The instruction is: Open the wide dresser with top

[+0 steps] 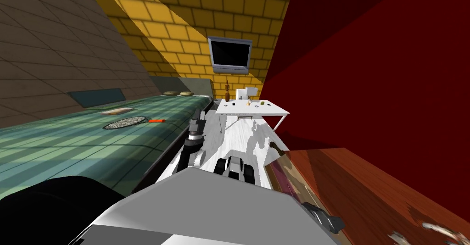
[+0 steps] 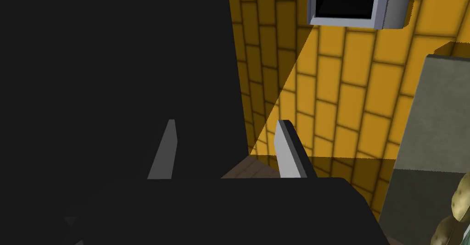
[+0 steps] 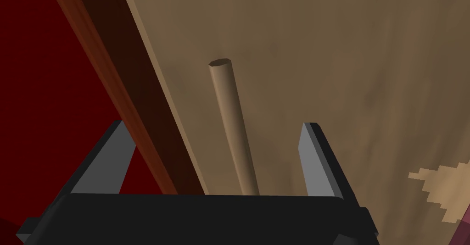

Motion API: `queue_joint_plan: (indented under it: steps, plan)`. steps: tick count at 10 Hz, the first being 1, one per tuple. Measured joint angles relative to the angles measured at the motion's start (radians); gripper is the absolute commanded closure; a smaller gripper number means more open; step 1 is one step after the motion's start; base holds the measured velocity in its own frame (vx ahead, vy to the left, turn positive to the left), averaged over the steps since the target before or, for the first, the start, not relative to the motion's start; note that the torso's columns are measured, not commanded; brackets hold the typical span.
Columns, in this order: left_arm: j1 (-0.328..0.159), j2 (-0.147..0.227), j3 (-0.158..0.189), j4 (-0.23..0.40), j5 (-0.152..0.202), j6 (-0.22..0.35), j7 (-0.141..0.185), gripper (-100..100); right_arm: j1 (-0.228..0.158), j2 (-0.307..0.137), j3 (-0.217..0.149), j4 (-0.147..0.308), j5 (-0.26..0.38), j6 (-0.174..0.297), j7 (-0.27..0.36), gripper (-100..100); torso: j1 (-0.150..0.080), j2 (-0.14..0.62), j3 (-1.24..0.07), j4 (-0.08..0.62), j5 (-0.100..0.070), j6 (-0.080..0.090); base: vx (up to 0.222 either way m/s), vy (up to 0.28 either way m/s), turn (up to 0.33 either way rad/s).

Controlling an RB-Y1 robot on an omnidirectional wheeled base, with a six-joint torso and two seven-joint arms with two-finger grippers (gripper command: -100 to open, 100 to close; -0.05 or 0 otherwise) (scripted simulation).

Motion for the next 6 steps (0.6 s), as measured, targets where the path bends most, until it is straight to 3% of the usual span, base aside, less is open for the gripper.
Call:
queue_joint_plan:
  steps: [3,6]
  plan:
    - [0.000,0.000,0.000,0.000,0.000,0.000,0.000,0,0.083,0.009,0.041,-0.064,0.038,0.009,-0.026,100,0.002,0.002,0.001,0.001,-0.001,0.000,0.130,-0.014,-0.146]
    - [0.000,0.000,0.000,0.000,0.000,0.000,0.000,0,0.191,0.017,0.088,-0.168,0.082,0.013,-0.043,100,0.004,-0.003,-0.002,-0.001,-0.005,-0.001,0.182,-0.020,-0.243]
